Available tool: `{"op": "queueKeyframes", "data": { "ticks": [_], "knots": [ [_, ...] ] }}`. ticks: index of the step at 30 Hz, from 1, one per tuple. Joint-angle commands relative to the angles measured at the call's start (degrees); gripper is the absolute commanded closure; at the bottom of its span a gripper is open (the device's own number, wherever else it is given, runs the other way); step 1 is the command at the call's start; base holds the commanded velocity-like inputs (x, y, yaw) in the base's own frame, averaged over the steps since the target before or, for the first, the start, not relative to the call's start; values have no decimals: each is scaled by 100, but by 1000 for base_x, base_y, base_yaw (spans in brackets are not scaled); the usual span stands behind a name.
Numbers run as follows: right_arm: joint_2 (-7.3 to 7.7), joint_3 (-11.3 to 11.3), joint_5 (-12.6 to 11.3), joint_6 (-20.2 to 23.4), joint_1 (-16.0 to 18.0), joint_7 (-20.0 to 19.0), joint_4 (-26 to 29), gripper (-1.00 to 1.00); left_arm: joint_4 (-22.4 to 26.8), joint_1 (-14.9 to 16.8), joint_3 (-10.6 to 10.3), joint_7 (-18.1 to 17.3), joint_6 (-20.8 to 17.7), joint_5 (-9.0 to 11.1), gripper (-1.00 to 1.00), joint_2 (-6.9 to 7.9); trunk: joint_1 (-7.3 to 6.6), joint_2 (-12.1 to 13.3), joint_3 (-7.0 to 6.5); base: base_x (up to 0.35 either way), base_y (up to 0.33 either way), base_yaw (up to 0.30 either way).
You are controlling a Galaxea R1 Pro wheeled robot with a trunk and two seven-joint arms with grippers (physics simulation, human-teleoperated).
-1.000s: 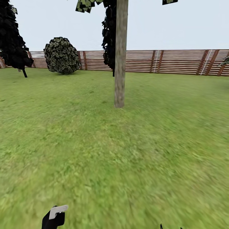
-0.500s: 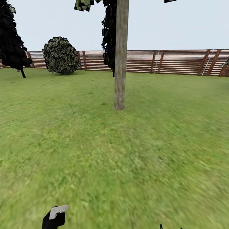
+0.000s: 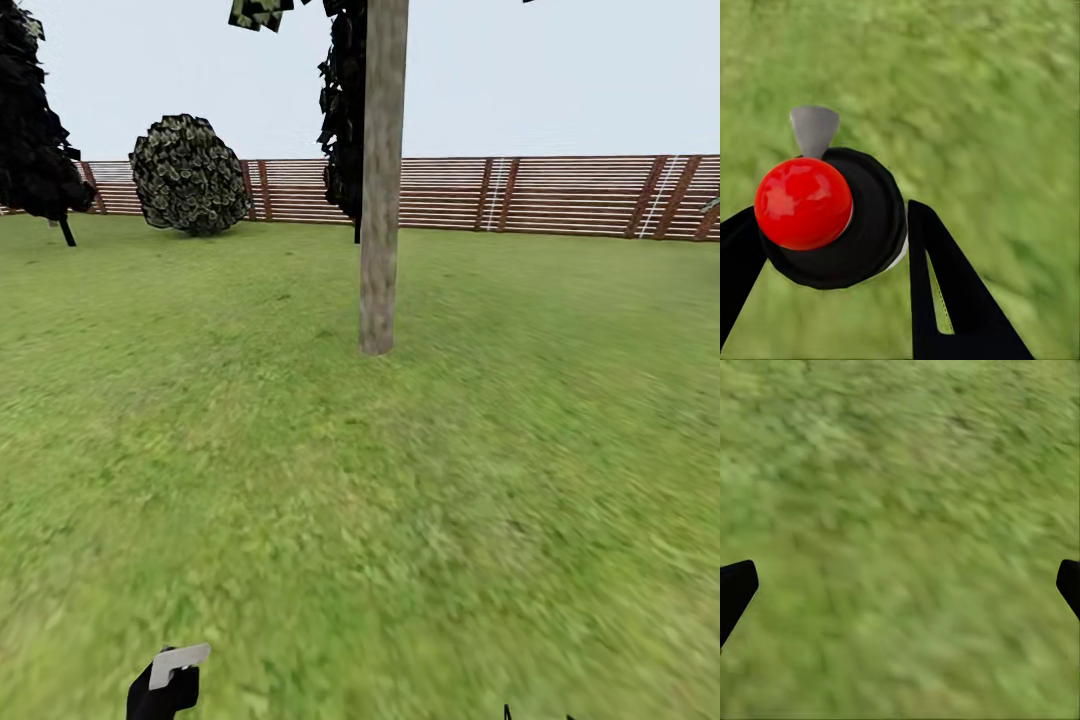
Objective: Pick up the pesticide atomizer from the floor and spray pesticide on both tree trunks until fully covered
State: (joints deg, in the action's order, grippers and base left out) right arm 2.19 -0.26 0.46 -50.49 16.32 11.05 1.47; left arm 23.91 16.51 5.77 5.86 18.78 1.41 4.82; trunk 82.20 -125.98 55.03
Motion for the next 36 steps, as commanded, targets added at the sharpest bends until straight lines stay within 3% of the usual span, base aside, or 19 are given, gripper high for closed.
{"op": "queueKeyframes", "data": {
  "ticks": [1, 14, 20, 27, 36],
  "knots": [
    [0, 0, 7, -14, 3, 11, -4, -100, -9, 3, 22, 6, 16, 9, 100, 0, 2, -2, 5, 339, 0, 0],
    [-1, 0, 7, -14, 3, 11, -3, -100, -14, 1, 64, 4, 28, -5, 100, 1, 2, -2, 5, 339, 0, 0],
    [-198, -22, -12, -23, 3, 34, 24, -100, -17, 1, 57, -14, 32, 7, 100, -17, 2, -2, 5, 339, 0, 0],
    [-73, -32, -14, -37, 3, 46, 457, -100, -23, 1, 57, -27, 14, 2, 100, -11, 2, -2, 5, 339, 0, 0],
    [-64, 11, 13, -20, 3, -12, 512, -100, -132, 4, 62, 17, 34, -3, 100, -4, 2, -2, 5, 339, 0, 0]
  ]
}}
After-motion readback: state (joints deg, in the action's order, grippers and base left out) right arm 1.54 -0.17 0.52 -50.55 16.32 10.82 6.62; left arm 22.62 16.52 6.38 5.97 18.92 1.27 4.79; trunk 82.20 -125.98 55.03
